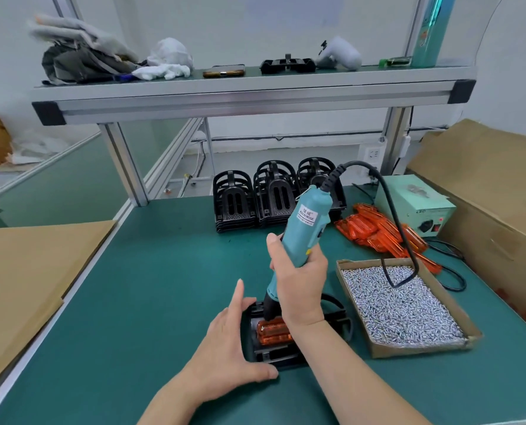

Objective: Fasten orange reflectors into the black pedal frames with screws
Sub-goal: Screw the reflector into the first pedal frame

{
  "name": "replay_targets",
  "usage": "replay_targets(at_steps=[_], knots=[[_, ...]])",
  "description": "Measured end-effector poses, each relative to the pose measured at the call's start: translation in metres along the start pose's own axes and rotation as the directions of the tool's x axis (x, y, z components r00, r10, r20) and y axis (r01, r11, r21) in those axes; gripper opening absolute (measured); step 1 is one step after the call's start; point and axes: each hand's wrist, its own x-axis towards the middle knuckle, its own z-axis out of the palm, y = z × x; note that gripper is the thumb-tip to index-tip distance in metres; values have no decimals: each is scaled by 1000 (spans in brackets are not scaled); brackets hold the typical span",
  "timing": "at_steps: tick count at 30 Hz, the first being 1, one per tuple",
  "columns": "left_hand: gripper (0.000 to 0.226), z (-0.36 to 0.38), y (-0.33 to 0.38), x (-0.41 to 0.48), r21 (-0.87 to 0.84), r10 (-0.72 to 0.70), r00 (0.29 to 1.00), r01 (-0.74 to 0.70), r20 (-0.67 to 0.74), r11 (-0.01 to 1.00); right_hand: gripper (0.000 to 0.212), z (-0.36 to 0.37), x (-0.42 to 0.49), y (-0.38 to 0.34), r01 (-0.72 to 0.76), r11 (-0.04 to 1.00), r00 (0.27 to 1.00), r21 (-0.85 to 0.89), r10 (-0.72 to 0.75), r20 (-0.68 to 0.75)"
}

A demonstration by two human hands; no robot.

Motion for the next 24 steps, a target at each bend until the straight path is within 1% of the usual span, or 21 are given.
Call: replay_targets(at_steps=[11,13,19,24], knots=[[146,0,-3,0,-21,0,999,-1,-37,1000,26,4,-5,5,1,999,999,-36,1,52],[146,1,-3,0,-24,-1,999,0,-42,1000,28,3,-5,6,1,999,998,-37,1,57],[145,1,-3,2,-20,2,999,-3,-43,1000,42,4,-4,7,-8,997,995,-73,15,98],[140,3,1,1,-19,15,999,-16,-42,1000,39,6,-7,8,-21,996,990,-90,33,139]])
